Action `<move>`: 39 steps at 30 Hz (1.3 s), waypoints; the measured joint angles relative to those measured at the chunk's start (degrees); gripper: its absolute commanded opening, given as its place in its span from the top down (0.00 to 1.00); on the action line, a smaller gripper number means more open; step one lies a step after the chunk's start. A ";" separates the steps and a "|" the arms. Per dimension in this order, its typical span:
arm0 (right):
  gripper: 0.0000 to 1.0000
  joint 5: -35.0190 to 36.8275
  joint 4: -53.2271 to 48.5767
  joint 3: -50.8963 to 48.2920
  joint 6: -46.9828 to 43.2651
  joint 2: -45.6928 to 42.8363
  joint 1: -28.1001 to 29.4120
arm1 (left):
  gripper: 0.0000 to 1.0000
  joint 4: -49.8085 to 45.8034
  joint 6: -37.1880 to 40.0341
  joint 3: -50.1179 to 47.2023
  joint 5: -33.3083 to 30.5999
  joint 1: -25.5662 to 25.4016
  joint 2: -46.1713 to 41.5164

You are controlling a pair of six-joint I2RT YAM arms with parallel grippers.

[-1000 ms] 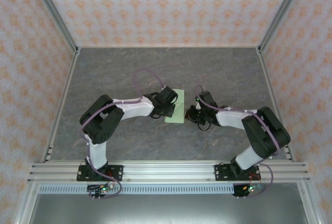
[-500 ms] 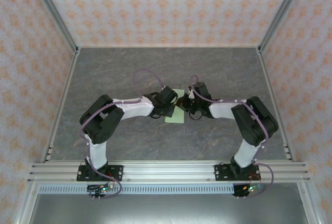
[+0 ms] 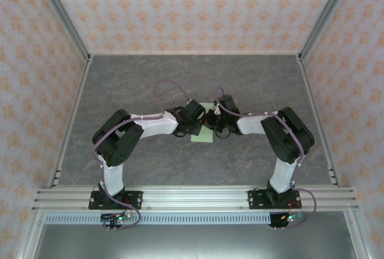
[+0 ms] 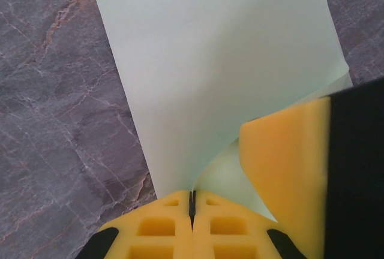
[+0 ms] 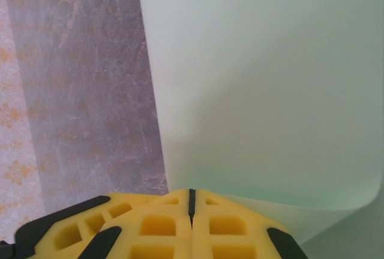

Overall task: Fold a paper plane with a square sheet of paper (fold left side to right side)
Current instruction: Fold the triangle a second time at the center of the table.

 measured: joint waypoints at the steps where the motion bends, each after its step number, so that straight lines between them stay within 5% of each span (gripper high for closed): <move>1: 0.96 0.15 -0.44 0.00 -0.35 0.00 0.00 | 1.00 0.02 0.00 0.00 0.02 0.00 0.02; 10: 0.96 1.66 -4.22 0.35 -3.63 0.00 0.07 | 0.98 0.00 0.39 0.00 0.02 0.00 0.00; 19: 0.96 2.29 -4.81 0.55 -5.25 0.00 0.22 | 0.79 -1.29 0.79 -0.24 0.07 0.00 -1.60; 26: 0.96 2.32 -5.09 0.74 -5.31 0.00 0.22 | 0.70 -4.31 1.29 -2.93 -0.20 0.00 -12.57; 39: 0.96 2.32 -5.11 0.74 -5.31 0.00 0.22 | 0.72 2.62 -2.82 -7.65 17.62 0.26 -10.19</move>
